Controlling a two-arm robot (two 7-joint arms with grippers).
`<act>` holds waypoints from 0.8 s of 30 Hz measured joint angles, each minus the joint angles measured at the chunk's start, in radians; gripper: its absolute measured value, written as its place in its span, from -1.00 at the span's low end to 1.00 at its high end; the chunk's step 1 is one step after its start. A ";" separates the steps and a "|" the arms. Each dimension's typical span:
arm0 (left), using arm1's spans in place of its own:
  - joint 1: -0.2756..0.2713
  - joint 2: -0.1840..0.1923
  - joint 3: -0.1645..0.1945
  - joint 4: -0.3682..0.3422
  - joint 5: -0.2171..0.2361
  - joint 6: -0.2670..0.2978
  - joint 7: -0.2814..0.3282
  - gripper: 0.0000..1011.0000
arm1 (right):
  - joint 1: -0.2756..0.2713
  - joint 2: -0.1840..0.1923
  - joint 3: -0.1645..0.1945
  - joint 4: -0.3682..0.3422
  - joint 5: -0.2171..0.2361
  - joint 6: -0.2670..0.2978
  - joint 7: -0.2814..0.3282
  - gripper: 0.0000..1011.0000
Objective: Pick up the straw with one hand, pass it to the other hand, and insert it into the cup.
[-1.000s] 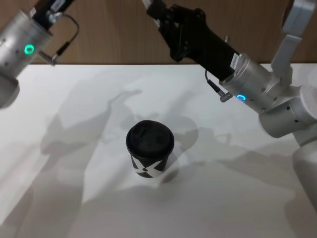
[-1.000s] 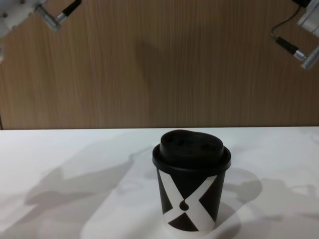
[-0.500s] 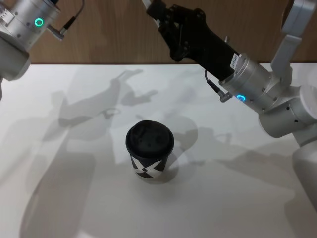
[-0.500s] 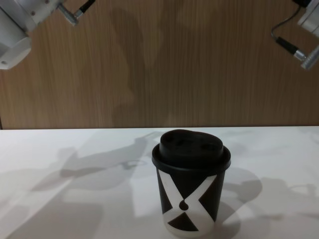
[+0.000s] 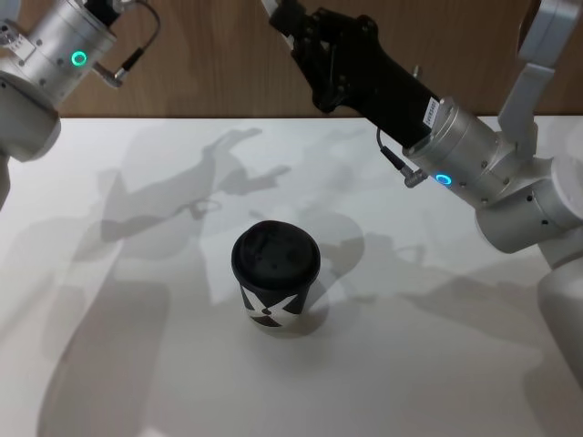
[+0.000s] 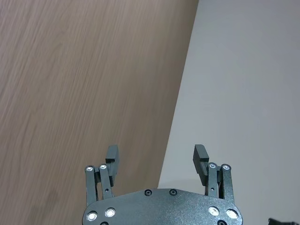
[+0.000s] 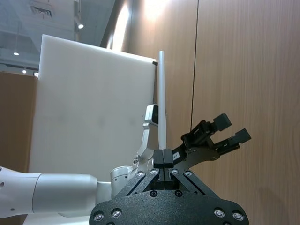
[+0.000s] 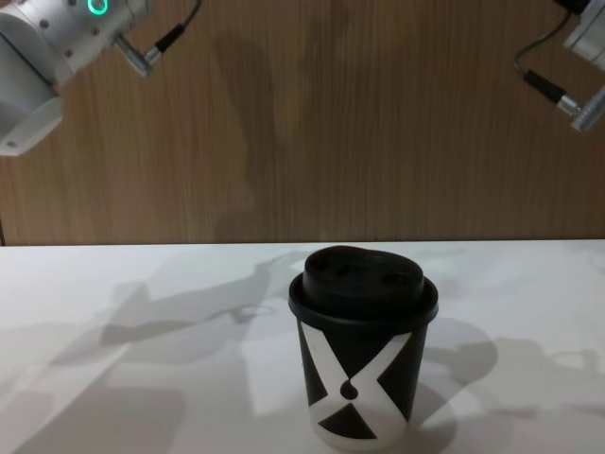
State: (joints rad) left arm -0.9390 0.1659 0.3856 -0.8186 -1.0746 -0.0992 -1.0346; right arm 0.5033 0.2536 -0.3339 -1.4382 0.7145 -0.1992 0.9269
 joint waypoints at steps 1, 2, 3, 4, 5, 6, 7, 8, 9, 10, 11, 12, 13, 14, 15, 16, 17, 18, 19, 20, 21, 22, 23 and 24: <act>0.006 0.002 0.001 -0.007 0.004 -0.003 0.005 0.98 | 0.000 0.000 0.000 0.000 0.000 0.000 0.000 -0.99; 0.010 0.003 0.002 -0.011 0.008 -0.005 0.009 0.98 | 0.000 0.000 0.000 0.000 0.000 0.000 0.000 -0.99; 0.015 0.005 0.003 -0.016 0.011 -0.007 0.013 0.98 | 0.000 0.000 0.000 0.000 0.000 0.000 0.000 -0.99; 0.023 0.007 0.005 -0.027 0.017 -0.011 0.021 0.98 | 0.000 0.000 0.000 0.000 0.000 0.000 0.000 -0.99; 0.028 0.009 0.006 -0.033 0.021 -0.012 0.026 0.98 | 0.000 0.000 0.000 0.000 0.000 0.000 0.000 -0.99; 0.034 0.011 0.007 -0.040 0.026 -0.015 0.032 0.98 | 0.000 0.000 0.000 0.000 0.000 0.000 0.000 -0.99; 0.045 0.015 0.009 -0.054 0.034 -0.020 0.044 0.98 | 0.000 0.000 0.000 0.000 0.000 0.000 0.000 -0.99; 0.052 0.018 0.011 -0.065 0.039 -0.022 0.050 0.98 | 0.000 0.000 0.000 0.000 0.000 0.000 0.000 -0.99; 0.059 0.020 0.012 -0.074 0.045 -0.025 0.058 0.98 | 0.000 0.000 0.000 0.000 0.000 0.000 0.000 -0.99; 0.072 0.025 0.014 -0.092 0.055 -0.031 0.071 0.98 | 0.000 0.000 0.000 0.000 0.000 0.000 0.000 -0.99; 0.078 0.027 0.015 -0.100 0.060 -0.034 0.077 0.98 | 0.000 0.000 0.000 0.000 0.000 0.000 0.000 -0.99; 0.087 0.030 0.017 -0.113 0.065 -0.037 0.084 0.98 | 0.000 0.000 0.000 0.000 0.000 0.000 0.000 -0.99; 0.101 0.036 0.020 -0.131 0.076 -0.043 0.096 0.98 | 0.000 0.000 0.000 0.000 0.000 0.000 0.000 -0.99; 0.107 0.038 0.021 -0.140 0.084 -0.047 0.105 0.98 | 0.000 0.000 0.000 0.000 0.000 0.000 0.000 -0.99; 0.113 0.040 0.022 -0.149 0.090 -0.051 0.111 0.98 | 0.000 0.000 0.000 0.000 0.000 0.000 0.000 -0.99; 0.125 0.046 0.024 -0.166 0.101 -0.057 0.123 0.98 | 0.000 0.000 0.000 0.000 0.000 0.000 0.000 -0.99; 0.133 0.049 0.026 -0.177 0.107 -0.060 0.129 0.98 | 0.000 0.000 0.000 0.000 0.000 0.000 0.000 -0.99; 0.138 0.051 0.027 -0.185 0.113 -0.064 0.135 0.98 | 0.000 0.000 0.000 0.000 0.000 0.000 0.000 -0.99; 0.144 0.054 0.028 -0.193 0.120 -0.068 0.142 0.98 | 0.000 0.000 0.000 0.000 0.000 0.000 0.000 -0.99; 0.150 0.057 0.030 -0.202 0.126 -0.072 0.148 0.98 | 0.000 0.000 0.000 0.000 0.000 0.000 0.000 -0.99; 0.160 0.061 0.031 -0.216 0.138 -0.079 0.159 0.98 | 0.000 0.000 0.000 0.000 0.000 0.000 0.000 -0.99; 0.165 0.063 0.032 -0.223 0.146 -0.084 0.166 0.98 | 0.000 0.000 0.000 0.000 0.000 0.000 0.000 -0.99; 0.176 0.069 0.034 -0.235 0.156 -0.091 0.175 0.98 | 0.000 0.000 0.000 0.000 0.000 0.000 0.000 -0.99; 0.180 0.071 0.034 -0.244 0.162 -0.095 0.180 0.98 | 0.000 0.000 0.000 0.000 0.000 0.000 0.000 -0.99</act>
State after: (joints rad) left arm -0.7591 0.2364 0.4198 -1.0623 -0.9128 -0.1937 -0.8545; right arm 0.5033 0.2536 -0.3340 -1.4382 0.7145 -0.1992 0.9269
